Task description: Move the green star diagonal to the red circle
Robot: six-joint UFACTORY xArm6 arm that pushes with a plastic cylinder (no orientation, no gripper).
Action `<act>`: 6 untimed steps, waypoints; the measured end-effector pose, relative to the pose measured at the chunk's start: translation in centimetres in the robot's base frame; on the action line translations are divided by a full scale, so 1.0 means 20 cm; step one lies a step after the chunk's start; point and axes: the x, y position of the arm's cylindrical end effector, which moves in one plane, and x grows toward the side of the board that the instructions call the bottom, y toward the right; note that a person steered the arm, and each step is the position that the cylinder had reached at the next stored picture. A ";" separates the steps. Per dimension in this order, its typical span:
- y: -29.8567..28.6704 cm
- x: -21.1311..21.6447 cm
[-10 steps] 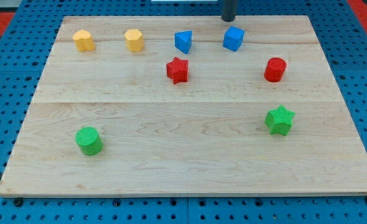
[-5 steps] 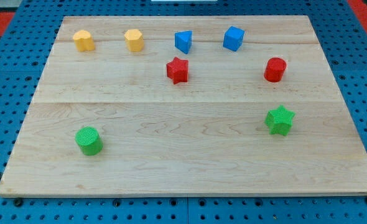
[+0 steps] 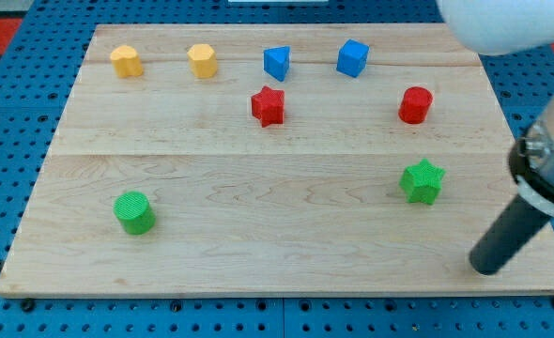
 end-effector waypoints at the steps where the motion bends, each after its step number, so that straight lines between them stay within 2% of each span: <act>1: -0.12 -0.06; 2: -0.16 -0.13; 3: -0.20 -0.32; 5: -0.06 -0.44; 6: 0.03 -0.43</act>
